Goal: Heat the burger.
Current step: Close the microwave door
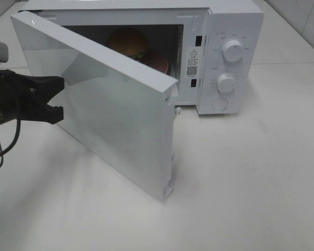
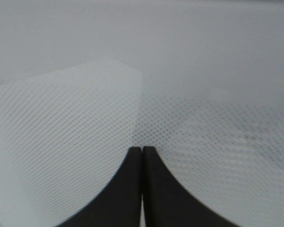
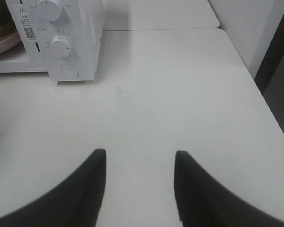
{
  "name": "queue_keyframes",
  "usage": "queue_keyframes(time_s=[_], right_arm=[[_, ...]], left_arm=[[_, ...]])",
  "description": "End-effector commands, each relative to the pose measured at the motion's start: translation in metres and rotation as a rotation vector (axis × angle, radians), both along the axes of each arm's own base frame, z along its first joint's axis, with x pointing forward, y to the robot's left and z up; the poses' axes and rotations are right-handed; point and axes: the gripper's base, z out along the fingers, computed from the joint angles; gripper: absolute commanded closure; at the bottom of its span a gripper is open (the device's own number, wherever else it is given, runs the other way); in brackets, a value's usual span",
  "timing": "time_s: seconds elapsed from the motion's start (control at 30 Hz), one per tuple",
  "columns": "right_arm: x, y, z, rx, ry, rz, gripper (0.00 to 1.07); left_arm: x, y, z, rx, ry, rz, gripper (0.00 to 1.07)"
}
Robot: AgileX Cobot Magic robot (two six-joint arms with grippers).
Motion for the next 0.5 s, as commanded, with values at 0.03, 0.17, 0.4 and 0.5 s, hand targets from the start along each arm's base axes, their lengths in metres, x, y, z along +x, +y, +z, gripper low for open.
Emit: queue_keyframes(time_s=[0.03, 0.17, 0.4, 0.5], right_arm=[[-0.004, -0.001, 0.0, 0.001, -0.035, -0.014, 0.63], [-0.004, -0.001, 0.0, -0.005, -0.035, -0.018, 0.62], [-0.004, -0.001, 0.0, -0.008, -0.035, -0.017, 0.46], [-0.004, -0.001, 0.0, -0.008, -0.035, -0.017, 0.37]], left_arm=[[0.006, -0.009, 0.002, -0.014, -0.003, -0.007, 1.07], [0.009, -0.015, 0.001, -0.02, 0.011, -0.003, 1.07], [0.02, -0.048, 0.002, -0.013, 0.034, -0.052, 1.07], [0.024, -0.059, 0.003, -0.016, 0.045, -0.055, 1.07]])
